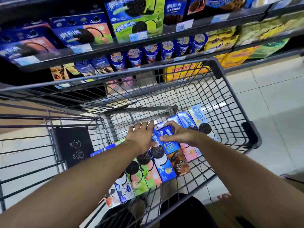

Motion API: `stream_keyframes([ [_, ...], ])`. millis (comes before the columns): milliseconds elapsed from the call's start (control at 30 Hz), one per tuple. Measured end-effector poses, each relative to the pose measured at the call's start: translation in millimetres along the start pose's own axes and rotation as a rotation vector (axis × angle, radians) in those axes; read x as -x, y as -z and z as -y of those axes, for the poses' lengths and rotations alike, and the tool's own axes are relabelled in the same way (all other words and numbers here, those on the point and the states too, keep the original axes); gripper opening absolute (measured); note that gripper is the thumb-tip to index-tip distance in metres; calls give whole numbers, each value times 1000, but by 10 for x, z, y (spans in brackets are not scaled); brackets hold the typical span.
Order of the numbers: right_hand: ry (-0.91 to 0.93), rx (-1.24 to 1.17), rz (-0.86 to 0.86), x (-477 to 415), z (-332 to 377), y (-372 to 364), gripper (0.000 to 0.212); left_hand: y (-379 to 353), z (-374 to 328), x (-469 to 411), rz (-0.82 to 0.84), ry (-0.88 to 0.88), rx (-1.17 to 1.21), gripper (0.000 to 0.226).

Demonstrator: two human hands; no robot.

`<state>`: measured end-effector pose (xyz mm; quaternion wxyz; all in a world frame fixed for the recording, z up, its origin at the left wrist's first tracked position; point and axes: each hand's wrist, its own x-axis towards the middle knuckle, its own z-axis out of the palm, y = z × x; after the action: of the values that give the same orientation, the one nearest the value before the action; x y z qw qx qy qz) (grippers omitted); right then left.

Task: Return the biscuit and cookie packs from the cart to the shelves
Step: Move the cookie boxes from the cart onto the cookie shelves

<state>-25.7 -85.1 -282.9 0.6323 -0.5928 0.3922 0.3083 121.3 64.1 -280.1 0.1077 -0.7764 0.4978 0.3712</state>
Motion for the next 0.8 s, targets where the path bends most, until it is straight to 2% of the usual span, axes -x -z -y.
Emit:
stream_keyframes([
  [67, -52, -6, 65, 13, -134, -47, 114, 0, -2, 14, -3, 0, -11, 105],
  [100, -64, 9, 92, 15, -180, -79, 126, 0, -6, 23, 0, 2, -12, 104],
  [167, -71, 12, 132, 41, -233, -80, 132, 10, 0, 37, 20, -2, 3, 100],
  [233, -51, 22, 148, 113, -175, 28, 131, 86, 36, 35, 30, -10, 16, 87],
  [300, -23, 51, 168, 237, 28, 193, 125, 248, 82, 6, 3, -17, 148, 69],
  [333, -2, 48, 161, 325, 170, 271, 118, 387, 78, 14, -13, -19, 321, 64],
  [433, 105, -41, 129, 593, 664, 492, 86, 915, -17, 141, 25, 16, 1234, 72],
  [467, 147, -60, 137, 692, 836, 547, 75, 1063, -37, 188, 42, -1, 1443, 77],
  [567, 221, -56, 164, 968, 1329, 647, 66, 1472, -86, 339, 25, -81, 1590, 80],
  [700, 296, -93, 102, 1205, 1856, 759, 60, 1946, -134, 442, -169, -82, 1766, 50],
  [800, 289, -176, 108, 1350, 2075, 1007, 34, 2316, -165, 430, -372, -24, 1906, 43],
])
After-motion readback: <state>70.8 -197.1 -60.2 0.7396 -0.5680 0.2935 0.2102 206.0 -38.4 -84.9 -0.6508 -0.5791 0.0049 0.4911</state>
